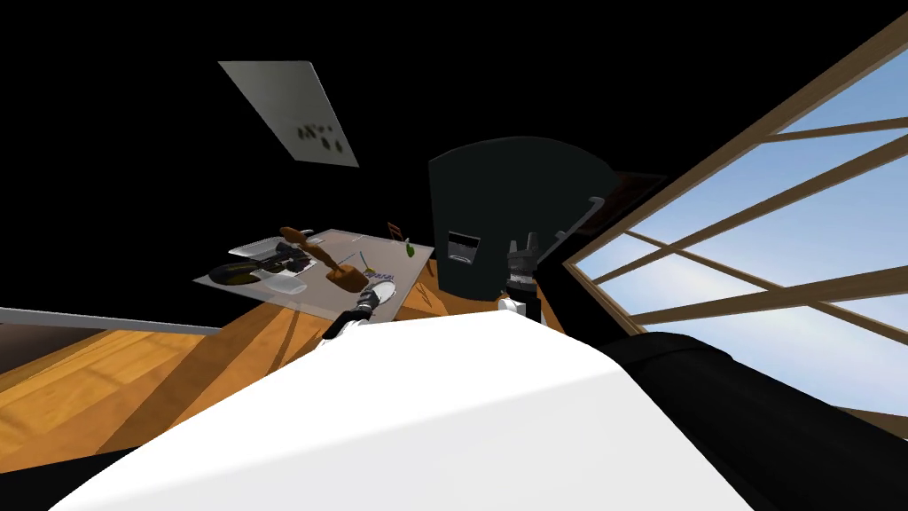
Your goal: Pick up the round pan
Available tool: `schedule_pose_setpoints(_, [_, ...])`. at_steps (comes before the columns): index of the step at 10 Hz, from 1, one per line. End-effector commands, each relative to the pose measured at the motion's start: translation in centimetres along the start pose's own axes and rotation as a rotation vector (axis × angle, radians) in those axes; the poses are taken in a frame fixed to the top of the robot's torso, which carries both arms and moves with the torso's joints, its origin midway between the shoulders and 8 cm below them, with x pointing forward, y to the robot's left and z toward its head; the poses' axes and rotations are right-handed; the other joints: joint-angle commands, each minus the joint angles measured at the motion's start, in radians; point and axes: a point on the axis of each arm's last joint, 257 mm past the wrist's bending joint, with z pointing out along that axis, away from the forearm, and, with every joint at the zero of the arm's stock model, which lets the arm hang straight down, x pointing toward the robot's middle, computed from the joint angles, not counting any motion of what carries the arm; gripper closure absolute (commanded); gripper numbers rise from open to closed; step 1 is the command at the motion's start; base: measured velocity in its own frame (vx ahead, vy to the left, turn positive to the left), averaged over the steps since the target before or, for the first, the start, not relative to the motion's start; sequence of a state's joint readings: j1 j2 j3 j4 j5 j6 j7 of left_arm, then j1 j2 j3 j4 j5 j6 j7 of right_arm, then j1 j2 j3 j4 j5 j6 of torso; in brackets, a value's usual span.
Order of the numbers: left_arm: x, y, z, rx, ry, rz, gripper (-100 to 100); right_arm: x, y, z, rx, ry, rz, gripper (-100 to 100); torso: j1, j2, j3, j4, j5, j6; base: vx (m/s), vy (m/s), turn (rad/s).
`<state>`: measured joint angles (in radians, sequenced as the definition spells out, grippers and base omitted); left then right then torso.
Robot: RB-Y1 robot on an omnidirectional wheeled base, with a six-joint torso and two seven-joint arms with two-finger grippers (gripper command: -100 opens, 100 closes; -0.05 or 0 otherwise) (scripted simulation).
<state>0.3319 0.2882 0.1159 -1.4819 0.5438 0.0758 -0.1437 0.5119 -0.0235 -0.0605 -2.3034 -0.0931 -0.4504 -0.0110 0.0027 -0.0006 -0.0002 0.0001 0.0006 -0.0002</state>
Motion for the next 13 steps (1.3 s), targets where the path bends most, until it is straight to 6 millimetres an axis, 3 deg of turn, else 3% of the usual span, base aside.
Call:
schedule_pose_setpoints(1, [-0.6, 1.3, -0.2, -0.044, -0.005, 0.002, -100, 0.0, 0.0, 0.0, 0.0, 0.0, 0.0, 0, 0.0, 0.0, 0.0, 0.0, 0.0, 0.0, 0.001, 0.028, -0.066])
schedule_pose_setpoints(2, [-1.7, 3.4, -0.2, -0.105, -0.019, 0.005, -100, 0.0, 0.0, 0.0, 0.0, 0.0, 0.0, 0, 0.0, 0.0, 0.0, 0.0, 0.0, 0.0, 0.005, 0.03, -0.115])
schedule_pose_setpoints(3, [-1.7, 3.5, -0.2, -0.111, -0.017, 0.005, -100, 0.0, 0.0, 0.0, 0.0, 0.0, 0.0, 0, 0.0, 0.0, 0.0, 0.0, 0.0, 0.0, 0.003, 0.029, -0.063])
schedule_pose_setpoints(4, [-2.7, 5.5, -0.3, -0.172, -0.027, 0.009, -100, 0.0, 0.0, 0.0, 0.0, 0.0, 0.0, 0, 0.0, 0.0, 0.0, 0.0, 0.0, 0.0, 0.006, 0.031, -0.116])
schedule_pose_setpoints(5, [-2.8, 5.7, -0.4, -0.177, -0.029, 0.009, -100, 0.0, 0.0, 0.0, 0.0, 0.0, 0.0, 0, 0.0, -0.001, 0.0, 0.0, 0.0, 0.0, 0.009, 0.028, -0.066])
schedule_pose_setpoints(8, [-5.1, 9.6, -1.1, -0.301, -0.051, 0.019, -100, 0.0, 0.0, 0.0, 0.0, 0.0, 0.0, 0, 0.001, -0.002, -0.001, 0.0, 0.0, 0.0, 0.017, 0.038, -0.106])
schedule_pose_setpoints(10, [-7.4, 12.7, -2.1, -0.404, -0.074, 0.033, -100, 0.0, 0.0, 0.0, 0.0, 0.0, 0.0, 0, 0.001, -0.002, -0.001, 0.0, 0.0, 0.0, 0.022, 0.039, -0.144])
schedule_pose_setpoints(11, [-7.3, 12.9, -2.1, -0.414, -0.072, 0.032, -100, 0.0, 0.0, 0.0, 0.0, 0.0, 0.0, 0, 0.001, -0.002, -0.001, 0.0, 0.0, 0.0, 0.024, 0.039, -0.056])
schedule_pose_setpoints(13, [-9.4, 15.6, -3.4, -0.511, -0.091, 0.046, -100, 0.0, 0.0, 0.0, 0.0, 0.0, 0.0, 0, 0.0, -0.002, -0.001, 0.0, 0.0, 0.0, 0.033, 0.034, -0.122])
